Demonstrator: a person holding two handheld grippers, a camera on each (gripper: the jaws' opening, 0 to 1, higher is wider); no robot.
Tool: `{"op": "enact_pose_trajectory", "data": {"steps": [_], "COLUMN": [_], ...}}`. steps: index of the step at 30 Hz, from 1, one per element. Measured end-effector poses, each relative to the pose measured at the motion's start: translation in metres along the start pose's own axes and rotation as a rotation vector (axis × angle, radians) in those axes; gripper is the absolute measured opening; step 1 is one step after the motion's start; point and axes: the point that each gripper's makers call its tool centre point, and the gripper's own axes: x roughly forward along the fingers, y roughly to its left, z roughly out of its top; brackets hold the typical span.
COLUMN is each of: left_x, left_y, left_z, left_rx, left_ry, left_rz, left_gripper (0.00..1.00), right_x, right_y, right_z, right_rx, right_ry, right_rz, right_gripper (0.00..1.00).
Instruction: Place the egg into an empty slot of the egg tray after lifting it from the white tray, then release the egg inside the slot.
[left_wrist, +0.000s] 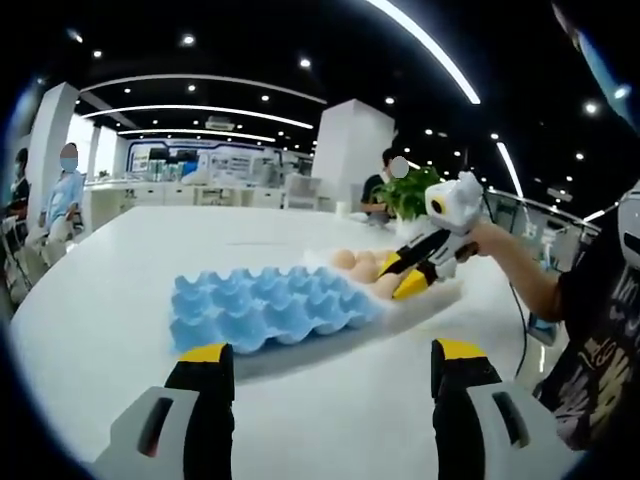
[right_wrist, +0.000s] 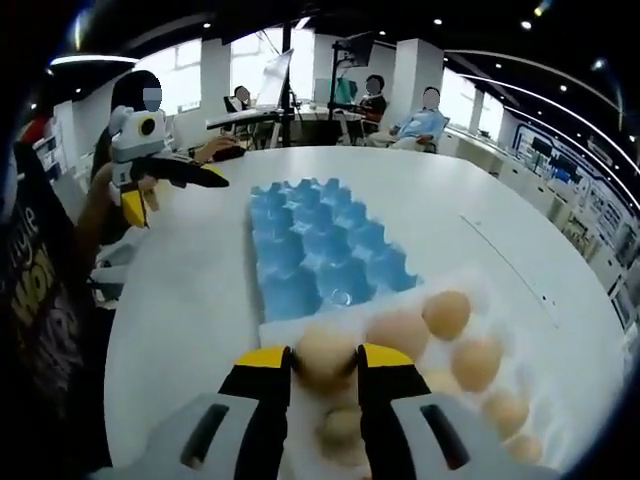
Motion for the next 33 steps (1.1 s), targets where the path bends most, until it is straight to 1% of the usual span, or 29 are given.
{"op": "enact_pose_trajectory", "data": {"steps": [3, 10, 14, 18, 20, 24, 26, 28, 29, 30, 33], "left_x": [0.003, 0.005, 0.007, 0.013, 0.015, 0.023, 0.028, 0.034, 0.035, 0.039, 0.047], "left_y": [-0.002, -0.006, -0.007, -0.009, -0.010, -0.011, -0.012, -0.011, -0.011, -0.013, -0.019], "left_z": [-0.002, 0.000, 0.000, -0.004, -0.003, -0.001, -0.002, -0.006, -0.007, -0.006, -0.003], "left_rx": [0.006, 0.015, 0.015, 0.023, 0.032, 0.045, 0.063, 0.086, 0.094, 0.122, 0.147], "left_ry": [0.009, 0.014, 0.008, 0.023, 0.020, 0.017, 0.020, 0.051, 0.056, 0.058, 0.047], "left_rz": [-0.003, -0.010, -0.012, -0.011, -0.009, -0.007, 0.002, 0.016, 0.019, 0.024, 0.024], "left_gripper": [0.82, 0.82, 0.82, 0.81, 0.81, 0.80, 0.80, 0.80, 0.80, 0.80, 0.80], "right_x": [-0.004, -0.005, -0.003, -0.001, 0.002, 0.006, 0.007, 0.009, 0.011, 0.012, 0.015], "right_y": [0.001, 0.007, 0.018, 0.026, 0.019, 0.020, 0.025, 0.027, 0.028, 0.029, 0.034], "right_z": [0.011, 0.027, 0.038, 0.046, 0.053, 0.060, 0.063, 0.066, 0.069, 0.070, 0.077], "right_rx": [0.005, -0.015, -0.021, -0.031, -0.031, -0.032, -0.028, -0.024, -0.019, -0.019, -0.021], "right_ry": [-0.032, -0.068, -0.089, -0.103, -0.116, -0.128, -0.131, -0.139, -0.142, -0.143, -0.155], "right_rz": [0.002, 0.014, 0.036, 0.050, 0.056, 0.066, 0.076, 0.085, 0.090, 0.093, 0.106], "right_gripper": [0.27, 0.27, 0.27, 0.27, 0.27, 0.27, 0.27, 0.27, 0.27, 0.27, 0.27]}}
